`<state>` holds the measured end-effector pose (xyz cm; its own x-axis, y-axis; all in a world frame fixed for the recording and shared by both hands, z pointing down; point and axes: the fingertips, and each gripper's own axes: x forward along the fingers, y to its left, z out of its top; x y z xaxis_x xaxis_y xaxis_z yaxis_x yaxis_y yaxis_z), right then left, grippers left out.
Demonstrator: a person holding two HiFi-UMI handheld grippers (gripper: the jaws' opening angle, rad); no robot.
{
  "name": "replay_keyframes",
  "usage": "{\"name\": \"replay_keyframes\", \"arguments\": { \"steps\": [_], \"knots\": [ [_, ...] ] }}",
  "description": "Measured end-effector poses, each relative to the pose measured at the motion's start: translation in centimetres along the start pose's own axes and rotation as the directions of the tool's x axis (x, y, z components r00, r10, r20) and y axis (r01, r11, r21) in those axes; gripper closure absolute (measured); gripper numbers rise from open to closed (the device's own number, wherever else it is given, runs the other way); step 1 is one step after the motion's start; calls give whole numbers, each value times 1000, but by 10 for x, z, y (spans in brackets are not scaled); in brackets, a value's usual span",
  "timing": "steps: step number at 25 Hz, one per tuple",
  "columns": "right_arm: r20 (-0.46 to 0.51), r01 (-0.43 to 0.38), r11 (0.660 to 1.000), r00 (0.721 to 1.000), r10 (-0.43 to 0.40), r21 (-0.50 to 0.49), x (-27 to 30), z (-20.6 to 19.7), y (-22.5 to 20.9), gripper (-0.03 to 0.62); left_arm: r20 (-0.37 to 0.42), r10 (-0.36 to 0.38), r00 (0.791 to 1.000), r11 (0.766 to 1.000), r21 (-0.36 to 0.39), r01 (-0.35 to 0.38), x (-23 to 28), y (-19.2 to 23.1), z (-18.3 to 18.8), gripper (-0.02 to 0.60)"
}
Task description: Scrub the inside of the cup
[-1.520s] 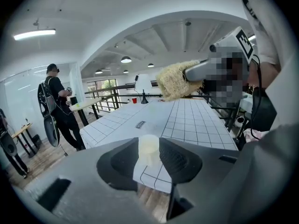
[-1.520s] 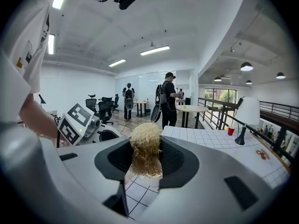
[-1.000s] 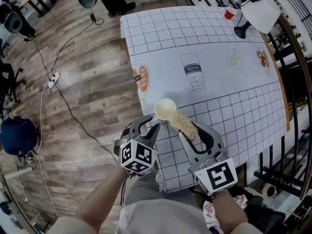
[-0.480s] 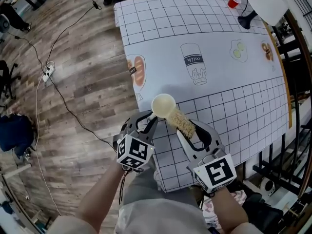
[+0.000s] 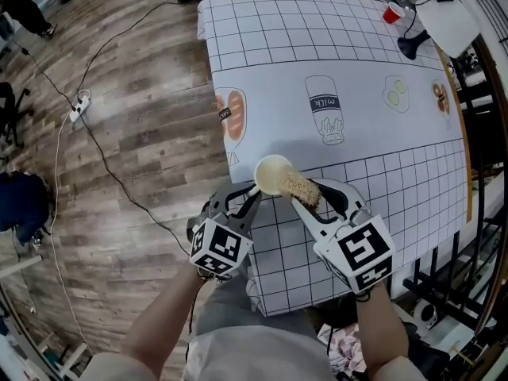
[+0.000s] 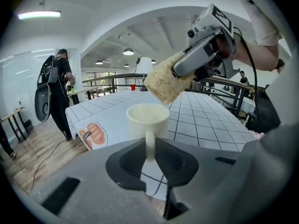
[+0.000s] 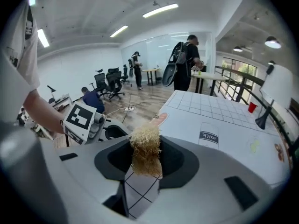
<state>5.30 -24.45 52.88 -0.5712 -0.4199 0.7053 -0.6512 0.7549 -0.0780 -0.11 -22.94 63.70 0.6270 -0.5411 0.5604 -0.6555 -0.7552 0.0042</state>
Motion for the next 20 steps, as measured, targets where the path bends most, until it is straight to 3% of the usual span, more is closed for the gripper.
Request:
{"name": "replay_keyframes", "arguments": {
  "steps": [7,13,20],
  "knots": [
    [-194,-125,975,977,89,-182,33,0,4,456,30,5,1000,1000,-12,-4,0,1,2,520],
    [-353,-208,917,932,80,-340,62,-4,11,456,42,12,999,1000,8,-12,-2,2,2,520],
    [-424,-266,884,901,87,-384,87,-16,16,442,62,16,998,1000,11,-17,-2,2,2,520]
  ]
}}
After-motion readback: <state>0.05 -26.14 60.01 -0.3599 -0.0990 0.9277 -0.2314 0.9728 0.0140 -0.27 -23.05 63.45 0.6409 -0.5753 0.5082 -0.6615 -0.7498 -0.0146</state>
